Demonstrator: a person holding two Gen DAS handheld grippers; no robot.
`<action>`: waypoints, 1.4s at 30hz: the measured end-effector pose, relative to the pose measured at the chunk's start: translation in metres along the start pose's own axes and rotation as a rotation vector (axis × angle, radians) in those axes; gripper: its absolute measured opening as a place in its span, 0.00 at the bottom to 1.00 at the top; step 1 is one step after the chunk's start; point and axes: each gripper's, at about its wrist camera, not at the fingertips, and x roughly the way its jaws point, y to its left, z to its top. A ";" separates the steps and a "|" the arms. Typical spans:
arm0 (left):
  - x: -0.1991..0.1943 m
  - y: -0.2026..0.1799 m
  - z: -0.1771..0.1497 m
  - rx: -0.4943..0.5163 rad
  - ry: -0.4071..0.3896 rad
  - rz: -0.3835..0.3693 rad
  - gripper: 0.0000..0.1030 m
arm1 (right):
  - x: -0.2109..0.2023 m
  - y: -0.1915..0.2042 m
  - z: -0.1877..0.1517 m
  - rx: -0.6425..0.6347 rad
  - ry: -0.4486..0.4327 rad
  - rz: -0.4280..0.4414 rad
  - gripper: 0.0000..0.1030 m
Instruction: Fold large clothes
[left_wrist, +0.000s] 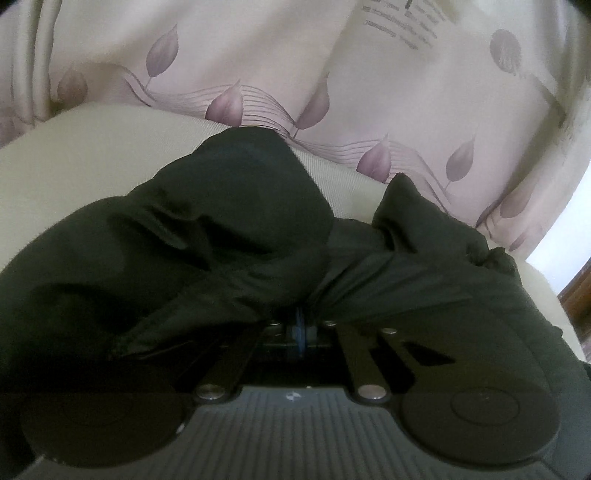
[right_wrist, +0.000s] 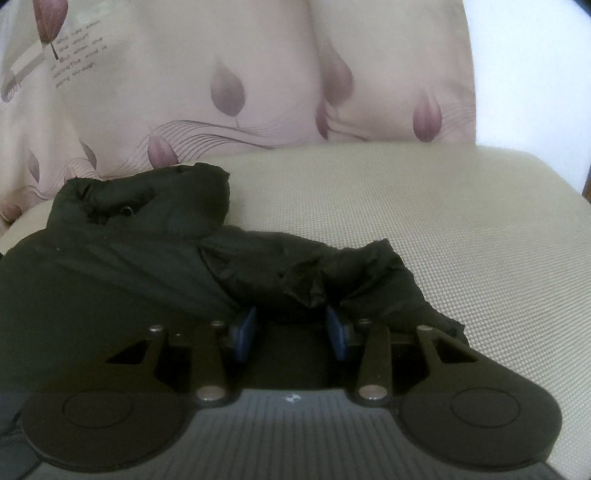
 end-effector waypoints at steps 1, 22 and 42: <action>0.001 0.001 -0.001 -0.009 -0.003 -0.006 0.11 | 0.000 0.001 0.000 -0.004 -0.005 -0.005 0.38; -0.041 -0.007 0.042 0.118 -0.147 0.147 0.68 | -0.075 0.105 0.056 -0.152 -0.150 0.207 0.47; -0.011 0.023 0.011 0.061 -0.101 0.169 0.93 | 0.017 0.153 0.030 -0.088 0.115 0.336 0.47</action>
